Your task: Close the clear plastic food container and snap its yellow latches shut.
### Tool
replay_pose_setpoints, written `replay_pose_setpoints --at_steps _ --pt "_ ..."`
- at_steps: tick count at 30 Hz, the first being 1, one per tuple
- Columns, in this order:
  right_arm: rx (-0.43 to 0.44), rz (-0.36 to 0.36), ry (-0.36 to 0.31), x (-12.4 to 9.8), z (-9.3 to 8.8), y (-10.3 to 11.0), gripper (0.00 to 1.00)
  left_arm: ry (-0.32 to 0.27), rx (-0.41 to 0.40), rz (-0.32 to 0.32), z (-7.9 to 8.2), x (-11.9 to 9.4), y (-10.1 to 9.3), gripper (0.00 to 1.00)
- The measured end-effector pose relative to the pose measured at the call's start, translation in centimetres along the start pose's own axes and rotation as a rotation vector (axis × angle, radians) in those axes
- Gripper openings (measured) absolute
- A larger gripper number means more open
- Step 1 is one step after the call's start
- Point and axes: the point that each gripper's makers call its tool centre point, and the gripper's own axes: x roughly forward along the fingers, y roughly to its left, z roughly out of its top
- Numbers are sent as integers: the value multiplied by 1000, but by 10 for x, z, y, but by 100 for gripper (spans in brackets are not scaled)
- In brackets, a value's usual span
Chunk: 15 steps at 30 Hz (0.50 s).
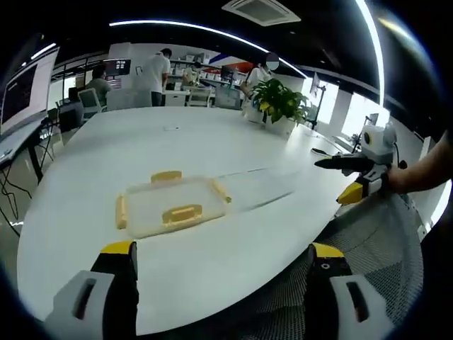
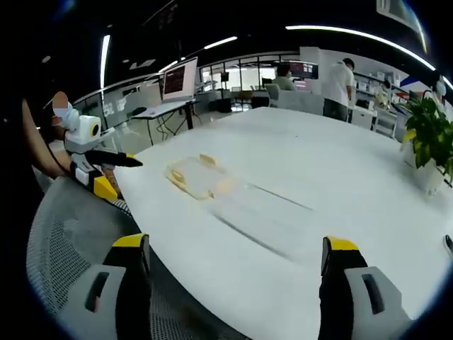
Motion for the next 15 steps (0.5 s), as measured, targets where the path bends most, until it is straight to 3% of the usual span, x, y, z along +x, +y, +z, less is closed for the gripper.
replay_pose_setpoints --at_steps 6,15 --pt "4 5 21 1 -4 1 100 -3 -2 -3 0 0 -1 98" --pt "15 -7 -7 -1 4 1 99 2 -20 -12 -1 -2 0 97"
